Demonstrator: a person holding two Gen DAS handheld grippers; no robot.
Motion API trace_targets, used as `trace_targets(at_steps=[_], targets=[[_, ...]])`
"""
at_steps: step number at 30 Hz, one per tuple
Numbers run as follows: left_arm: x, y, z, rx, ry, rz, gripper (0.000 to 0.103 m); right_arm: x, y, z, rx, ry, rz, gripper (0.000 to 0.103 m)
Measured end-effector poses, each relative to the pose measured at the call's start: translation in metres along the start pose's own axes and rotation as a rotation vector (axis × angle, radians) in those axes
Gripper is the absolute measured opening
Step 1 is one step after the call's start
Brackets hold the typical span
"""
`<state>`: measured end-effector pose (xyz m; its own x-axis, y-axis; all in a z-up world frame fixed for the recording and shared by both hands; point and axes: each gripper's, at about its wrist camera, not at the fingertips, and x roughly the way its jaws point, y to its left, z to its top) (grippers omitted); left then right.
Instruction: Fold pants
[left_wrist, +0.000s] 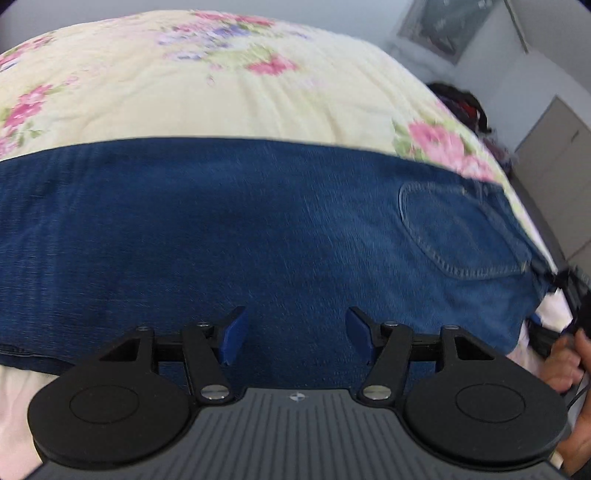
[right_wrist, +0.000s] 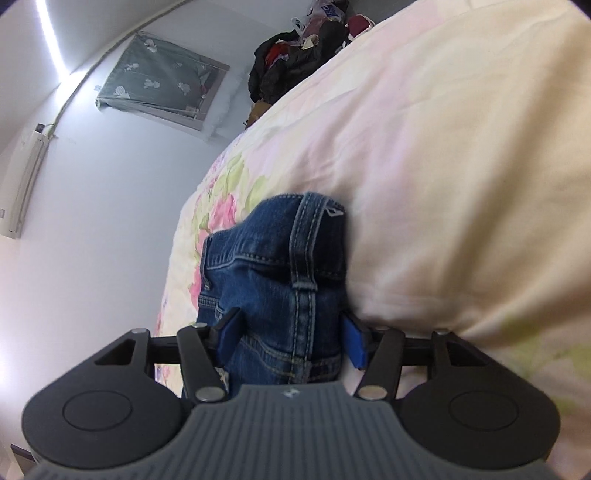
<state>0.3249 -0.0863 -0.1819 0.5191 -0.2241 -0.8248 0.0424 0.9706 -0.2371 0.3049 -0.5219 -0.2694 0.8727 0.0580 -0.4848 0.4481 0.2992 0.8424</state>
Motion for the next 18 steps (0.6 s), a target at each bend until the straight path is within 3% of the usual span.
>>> trace_targets(at_steps=[3, 5, 9, 13, 18], targets=[[0.015, -0.006, -0.007, 0.038, 0.023, 0.036, 0.072, 0.007, -0.003, 0.003, -0.005, 0.017, 0.028, 0.047], [0.020, -0.012, -0.012, 0.086, 0.024, 0.063, 0.074, 0.007, -0.005, 0.004, 0.012, 0.019, 0.022, 0.029], [0.019, -0.013, -0.015, 0.099, 0.022, 0.072, 0.075, 0.004, -0.005, 0.004, 0.023, -0.001, 0.025, 0.023], [0.002, 0.004, -0.011, 0.012, -0.021, 0.017, 0.070, -0.009, 0.026, -0.003, -0.141, -0.057, 0.036, 0.021], [-0.025, 0.044, -0.010, -0.100, -0.080, -0.011, 0.069, -0.034, 0.084, -0.027, -0.416, -0.149, 0.149, 0.018]])
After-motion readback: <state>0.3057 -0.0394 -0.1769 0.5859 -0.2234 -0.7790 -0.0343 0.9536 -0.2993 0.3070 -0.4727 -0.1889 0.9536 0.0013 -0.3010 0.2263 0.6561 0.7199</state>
